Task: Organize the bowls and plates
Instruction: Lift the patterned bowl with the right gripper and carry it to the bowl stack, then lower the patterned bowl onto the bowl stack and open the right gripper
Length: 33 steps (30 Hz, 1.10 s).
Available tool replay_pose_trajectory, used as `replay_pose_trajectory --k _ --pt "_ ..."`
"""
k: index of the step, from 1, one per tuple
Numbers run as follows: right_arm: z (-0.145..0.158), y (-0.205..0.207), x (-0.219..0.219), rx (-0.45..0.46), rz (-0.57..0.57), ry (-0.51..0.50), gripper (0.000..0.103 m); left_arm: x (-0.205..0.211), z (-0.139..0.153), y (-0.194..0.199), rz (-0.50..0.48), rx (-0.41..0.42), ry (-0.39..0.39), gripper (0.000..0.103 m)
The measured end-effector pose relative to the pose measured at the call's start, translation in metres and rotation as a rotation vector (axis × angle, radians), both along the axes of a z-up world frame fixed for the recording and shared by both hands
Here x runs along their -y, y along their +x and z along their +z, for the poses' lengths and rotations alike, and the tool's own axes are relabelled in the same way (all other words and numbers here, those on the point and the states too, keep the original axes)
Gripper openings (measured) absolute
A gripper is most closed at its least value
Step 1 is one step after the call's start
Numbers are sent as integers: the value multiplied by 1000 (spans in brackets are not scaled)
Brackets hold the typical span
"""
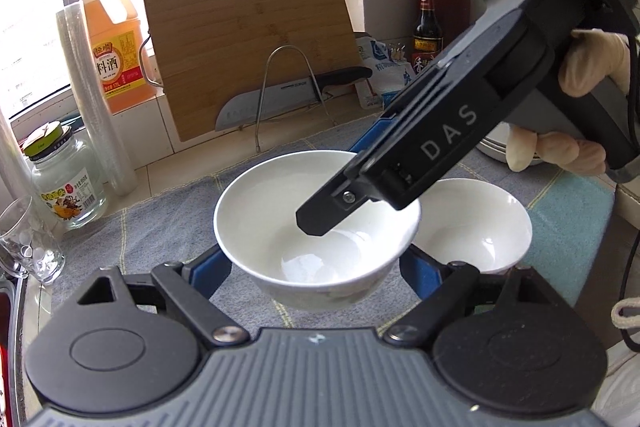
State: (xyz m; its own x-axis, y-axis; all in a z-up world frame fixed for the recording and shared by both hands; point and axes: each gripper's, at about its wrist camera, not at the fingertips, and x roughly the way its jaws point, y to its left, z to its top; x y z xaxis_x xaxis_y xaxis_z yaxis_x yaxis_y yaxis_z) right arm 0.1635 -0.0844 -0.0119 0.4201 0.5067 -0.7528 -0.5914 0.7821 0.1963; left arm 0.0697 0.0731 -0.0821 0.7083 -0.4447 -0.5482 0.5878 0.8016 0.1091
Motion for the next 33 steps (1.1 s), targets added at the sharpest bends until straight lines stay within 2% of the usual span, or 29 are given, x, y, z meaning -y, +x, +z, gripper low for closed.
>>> replay_pose_trajectory --k 18,27,33 --pt "4 -35 78 15 -144 -6 67 65 -2 -11 -147 -7 -11 90" --pt "-10 -44 98 -20 -189 -21 67 82 -12 -13 -186 -66 -15 90" --pt "-17 -45 103 -39 -196 -14 67 87 -17 -13 -192 -84 8 90"
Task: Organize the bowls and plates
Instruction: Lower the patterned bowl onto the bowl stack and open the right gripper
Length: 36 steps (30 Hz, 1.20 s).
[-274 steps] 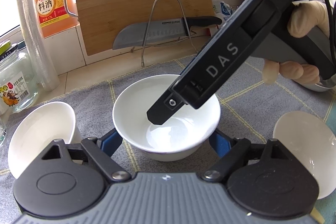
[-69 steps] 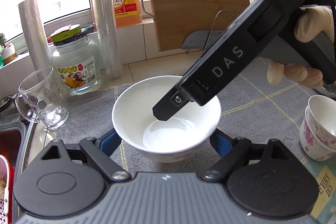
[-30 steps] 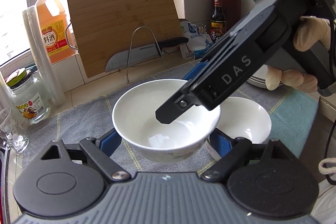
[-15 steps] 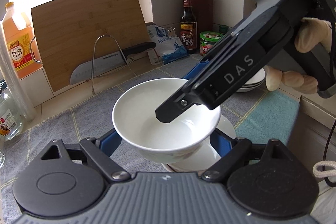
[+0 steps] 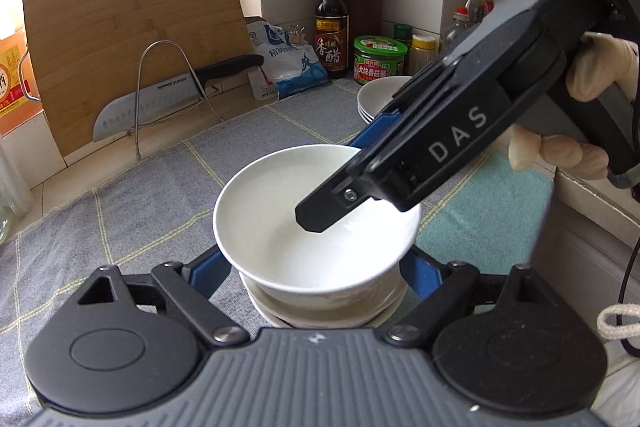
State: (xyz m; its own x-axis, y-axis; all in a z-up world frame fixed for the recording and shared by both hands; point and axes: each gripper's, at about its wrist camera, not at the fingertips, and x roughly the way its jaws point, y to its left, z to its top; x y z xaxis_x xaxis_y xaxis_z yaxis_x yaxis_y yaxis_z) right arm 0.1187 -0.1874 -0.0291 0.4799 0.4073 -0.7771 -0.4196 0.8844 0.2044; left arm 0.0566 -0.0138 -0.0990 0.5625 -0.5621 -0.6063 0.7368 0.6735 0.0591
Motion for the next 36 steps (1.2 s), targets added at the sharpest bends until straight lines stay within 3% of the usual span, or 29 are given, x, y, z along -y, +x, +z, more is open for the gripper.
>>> replay_pose_trajectory --k 13,22,26,30,36 --pt "-6 -1 3 -12 -1 3 67 -1 -2 6 -13 -65 -22 92" --pt "-9 -2 2 -1 5 -14 68 0 -3 7 -28 -60 -14 95" --pt "-11 -4 0 6 15 -15 76 0 -4 4 -39 -40 -2 97" --pt "-9 -9 -3 41 19 -35 95 -4 -1 1 -43 -25 8 97" --pt "-4 -18 -5 82 42 -51 101 -18 0 -4 -63 23 10 97"
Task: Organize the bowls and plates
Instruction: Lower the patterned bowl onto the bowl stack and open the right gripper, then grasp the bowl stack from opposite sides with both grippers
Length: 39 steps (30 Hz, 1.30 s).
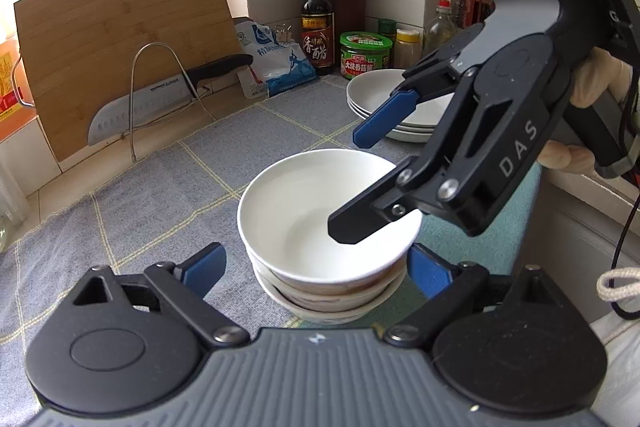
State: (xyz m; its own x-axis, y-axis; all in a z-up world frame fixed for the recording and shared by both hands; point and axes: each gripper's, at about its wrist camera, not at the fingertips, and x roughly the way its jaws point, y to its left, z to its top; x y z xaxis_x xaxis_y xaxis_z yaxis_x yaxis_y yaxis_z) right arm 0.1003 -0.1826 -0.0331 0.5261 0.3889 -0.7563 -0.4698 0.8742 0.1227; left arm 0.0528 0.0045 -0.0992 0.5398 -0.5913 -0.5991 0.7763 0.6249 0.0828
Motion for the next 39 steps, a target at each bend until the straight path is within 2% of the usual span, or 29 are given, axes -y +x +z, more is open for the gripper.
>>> replay_pose_trajectory --k 5,15,20,28,35,39 --pt "7 -10 0 49 7 -24 103 -10 1 2 -24 13 4 97" --pt "9 -42 0 106 90 -80 103 -25 -8 5 -91 -55 65 97" --pt "-10 -52 1 64 127 -117 103 -28 -18 13 -90 -77 68 97" --pt "-58 -37 -7 10 133 -195 103 -15 -44 27 -137 -86 100 96" --pt "-67 -25 -10 27 169 -214 103 4 -54 26 -236 -23 147 94" --pt "-68 -18 -13 37 216 -234 102 9 -54 31 -293 -18 162 93"
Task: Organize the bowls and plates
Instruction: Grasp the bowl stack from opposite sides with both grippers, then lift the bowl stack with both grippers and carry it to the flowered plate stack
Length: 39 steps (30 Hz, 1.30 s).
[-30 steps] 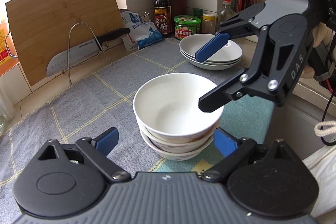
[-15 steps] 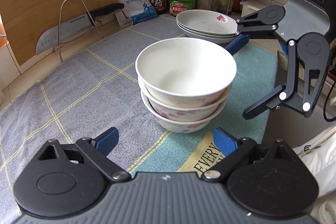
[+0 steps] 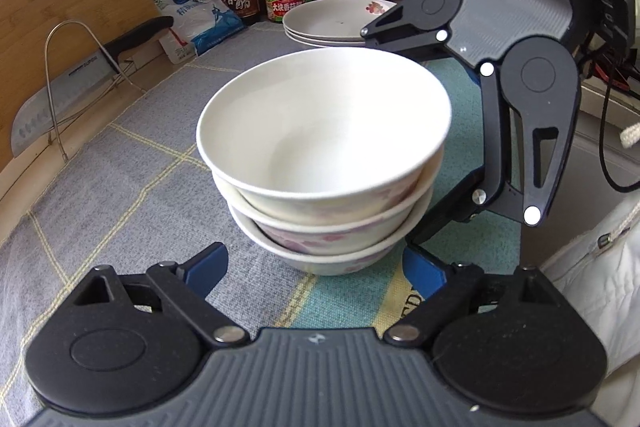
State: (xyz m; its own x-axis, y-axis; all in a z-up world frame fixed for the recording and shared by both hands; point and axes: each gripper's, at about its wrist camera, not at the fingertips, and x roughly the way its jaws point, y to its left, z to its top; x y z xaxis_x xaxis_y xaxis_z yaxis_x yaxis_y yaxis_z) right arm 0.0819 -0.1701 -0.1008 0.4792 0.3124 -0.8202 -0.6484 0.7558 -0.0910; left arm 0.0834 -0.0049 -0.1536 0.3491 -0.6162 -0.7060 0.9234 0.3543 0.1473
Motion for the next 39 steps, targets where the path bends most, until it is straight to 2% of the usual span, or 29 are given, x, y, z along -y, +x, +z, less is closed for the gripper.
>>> replay_pose_trajectory --k 5,17,39 --pt "1 4 0 -22 51 -1 97 5 1 5 -86 0 27 86" --pt "8 10 -1 -61 140 -24 92 10 6 21 -228 -34 71 86" --pt "9 21 -4 -101 186 -6 89 14 4 29 -294 -65 75 85"
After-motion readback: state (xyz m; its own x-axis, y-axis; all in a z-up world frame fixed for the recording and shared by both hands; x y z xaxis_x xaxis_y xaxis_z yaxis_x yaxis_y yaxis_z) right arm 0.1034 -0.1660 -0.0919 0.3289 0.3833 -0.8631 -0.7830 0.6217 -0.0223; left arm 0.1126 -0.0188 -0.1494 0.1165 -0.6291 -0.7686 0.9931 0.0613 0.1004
